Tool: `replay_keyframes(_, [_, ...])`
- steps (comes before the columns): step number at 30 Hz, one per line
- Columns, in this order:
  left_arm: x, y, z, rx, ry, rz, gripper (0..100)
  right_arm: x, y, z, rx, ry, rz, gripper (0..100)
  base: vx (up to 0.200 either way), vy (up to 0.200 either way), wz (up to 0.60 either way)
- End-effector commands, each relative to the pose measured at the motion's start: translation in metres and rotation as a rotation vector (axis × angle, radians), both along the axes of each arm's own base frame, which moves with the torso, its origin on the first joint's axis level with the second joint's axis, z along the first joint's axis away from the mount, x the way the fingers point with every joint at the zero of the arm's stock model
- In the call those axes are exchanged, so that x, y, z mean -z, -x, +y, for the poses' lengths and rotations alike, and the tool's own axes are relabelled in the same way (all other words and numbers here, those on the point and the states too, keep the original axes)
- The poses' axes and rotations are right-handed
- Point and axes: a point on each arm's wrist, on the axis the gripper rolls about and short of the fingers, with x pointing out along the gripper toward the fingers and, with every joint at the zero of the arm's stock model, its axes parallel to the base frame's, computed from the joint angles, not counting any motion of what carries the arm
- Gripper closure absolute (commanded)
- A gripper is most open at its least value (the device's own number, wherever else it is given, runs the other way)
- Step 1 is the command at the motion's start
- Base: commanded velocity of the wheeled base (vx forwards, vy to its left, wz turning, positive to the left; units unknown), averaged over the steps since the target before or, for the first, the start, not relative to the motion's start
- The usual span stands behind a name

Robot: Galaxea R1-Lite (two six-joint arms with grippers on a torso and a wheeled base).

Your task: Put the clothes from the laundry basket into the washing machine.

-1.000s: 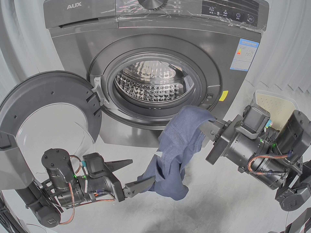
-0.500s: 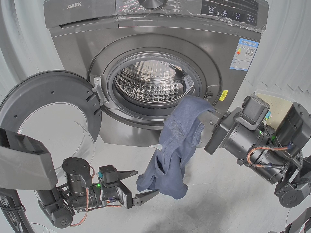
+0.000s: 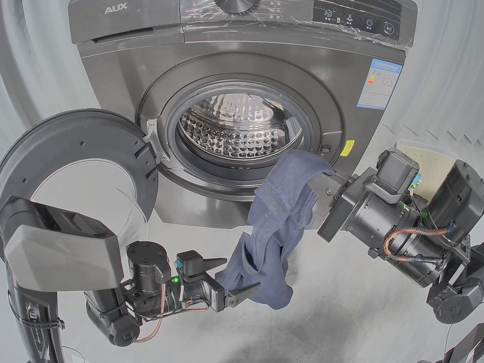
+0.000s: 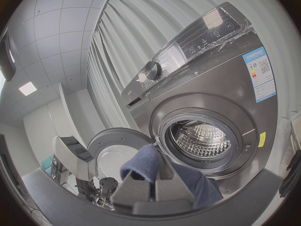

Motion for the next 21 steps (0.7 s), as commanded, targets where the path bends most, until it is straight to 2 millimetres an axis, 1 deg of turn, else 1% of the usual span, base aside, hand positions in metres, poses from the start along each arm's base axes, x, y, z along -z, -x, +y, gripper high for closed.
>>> replay_keyframes(1, [0.015, -0.012, -0.007, -0.015, -0.008, 0.01, 0, 0.001, 0.0, 0.0, -0.001, 0.001, 0.003, 100, 0.0, 0.0, 0.0])
replay_keyframes(7, [0.022, -0.022, -0.014, -0.02, -0.004, -0.003, 0, 0.001, 0.0, 0.0, -0.001, 0.002, 0.002, 100, 0.0, 0.0, 0.0])
replay_keyframes(12, [0.021, -0.032, -0.018, -0.058, 0.008, -0.033, 0, 0.002, 0.0, 0.0, -0.001, 0.003, 0.003, 100, 0.0, 0.0, 0.0])
replay_keyframes(13, [0.021, -0.032, -0.018, -0.06, 0.008, -0.035, 100, 0.002, 0.0, 0.0, -0.001, 0.003, 0.003, 100, 0.0, 0.0, 0.0])
replay_keyframes(21, [0.017, -0.033, -0.021, -0.058, 0.02, -0.045, 100, 0.003, 0.0, 0.0, -0.001, 0.004, 0.006, 100, 0.0, 0.0, 0.0])
